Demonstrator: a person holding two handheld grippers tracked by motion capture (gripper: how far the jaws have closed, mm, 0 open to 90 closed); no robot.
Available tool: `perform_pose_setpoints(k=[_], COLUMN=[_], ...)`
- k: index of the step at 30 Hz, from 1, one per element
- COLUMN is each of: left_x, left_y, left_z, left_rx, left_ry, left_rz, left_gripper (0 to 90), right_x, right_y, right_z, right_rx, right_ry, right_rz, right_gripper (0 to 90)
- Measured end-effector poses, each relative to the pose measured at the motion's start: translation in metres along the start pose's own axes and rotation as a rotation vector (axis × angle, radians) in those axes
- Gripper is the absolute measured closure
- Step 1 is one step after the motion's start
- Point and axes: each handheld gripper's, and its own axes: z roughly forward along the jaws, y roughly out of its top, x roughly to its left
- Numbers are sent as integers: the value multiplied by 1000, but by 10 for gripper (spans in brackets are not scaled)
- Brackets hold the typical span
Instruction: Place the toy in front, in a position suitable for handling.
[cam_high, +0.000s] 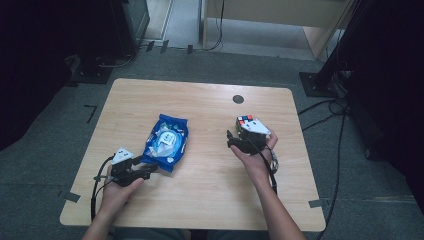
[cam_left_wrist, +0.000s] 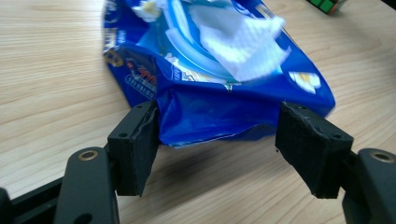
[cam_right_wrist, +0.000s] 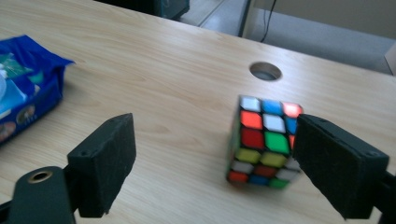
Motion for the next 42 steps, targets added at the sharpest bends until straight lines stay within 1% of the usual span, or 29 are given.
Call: perform_pose_setpoints(k=[1, 2, 3, 4, 7, 9, 12, 13, 15, 16, 17, 19, 20, 21, 23, 25, 26, 27, 28, 30, 31, 32, 33, 35, 36, 37, 39, 41, 42], left_x=[-2, -3, -5, -6, -4, 1, 12, 17, 27, 34, 36, 43, 46, 49, 53, 54, 52, 50, 49, 41, 36, 34, 29, 24, 22, 19, 17, 18, 21], left_y=[1, 2, 2, 2, 2, 2, 1, 1, -1, -2, -3, -5, -6, -7, -7, -7, -8, -8, -8, -8, -7, -7, -7, -7, -7, -7, -8, -7, -7], left_z=[1, 3, 5, 5, 3, -2, -11, -14, -19, -22, -24, -26, -27, -27, -30, -31, -31, -29, -28, -25, -24, -22, -20, -17, -16, -16, -16, -17, -19], left_rx=[2, 2, 4, 7, 8, -5, -28, -33, -44, -51, -54, -54, -55, -57, -67, -79, -76, -70, -67, -58, -53, -52, -45, -33, -29, -22, -18, -16, -20], left_ry=[-12, -23, -26, -24, -17, 0, 21, 36, 66, 81, 94, 120, 139, 146, 135, 107, 83, 67, 58, 35, 28, 16, 0, -27, -33, -41, -41, -34, -21], left_rz=[-2, -7, -4, 1, -2, -11, -38, -43, -60, -58, -62, -69, -76, -89, -109, -118, -108, -93, -85, -41, -19, -8, 13, 45, 55, 85, 98, 94, 85], left_gripper=[305, 305, 303, 292, 252, 208, 193, 182, 176, 158, 149, 149, 150, 150, 150, 150, 151, 157, 160, 170, 221, 245, 245, 245, 245, 245, 244, 235, 234], right_x=[-11, -11, -17, -23, -33, -43, -46, -48, -49, -49, -50, -50, -50, -50, -47, -44, -43, -42, -42, -43, -43, -42, -42, -40, -39, -39, -38, -37, -36], right_y=[-7, -7, -10, -14, -21, -27, -31, -35, -36, -37, -40, -40, -40, -40, -39, -36, -35, -34, -34, -33, -33, -32, -31, -30, -29, -29, -30, -30, -30], right_z=[-3, -3, -3, -3, 0, 8, 13, 19, 22, 24, 30, 32, 35, 38, 44, 52, 56, 62, 65, 70, 71, 73, 74, 74, 74, 74, 72, 68, 65], right_rx=[14, 14, 27, 37, 66, 94, 103, 116, 121, 124, 127, 127, 127, 131, 134, 150, 154, 160, 164, 167, 168, 161, 155, 138, 133, 131, 124, 111, 105], right_ry=[-12, -12, -20, -22, -35, -17, -18, -14, -13, -9, -8, -7, -5, -3, 3, -1, -8, -24, -35, -48, -56, -70, -78, -92, -102, -101, -99, -81, -72], right_rz=[24, 24, 37, 56, 80, 109, 118, 123, 126, 127, 128, 134, 134, 136, 137, 133, 132, 144, 155, 163, 167, 162, 158, 145, 135, 135, 117, 119, 122], right_gripper=[95, 95, 80, 57, 26, 15, 15, 15, 15, 15, 15, 15, 15, 15, 15, 17, 26, 60, 70, 112, 152, 167, 204, 334, 339, 339, 341, 341, 341])
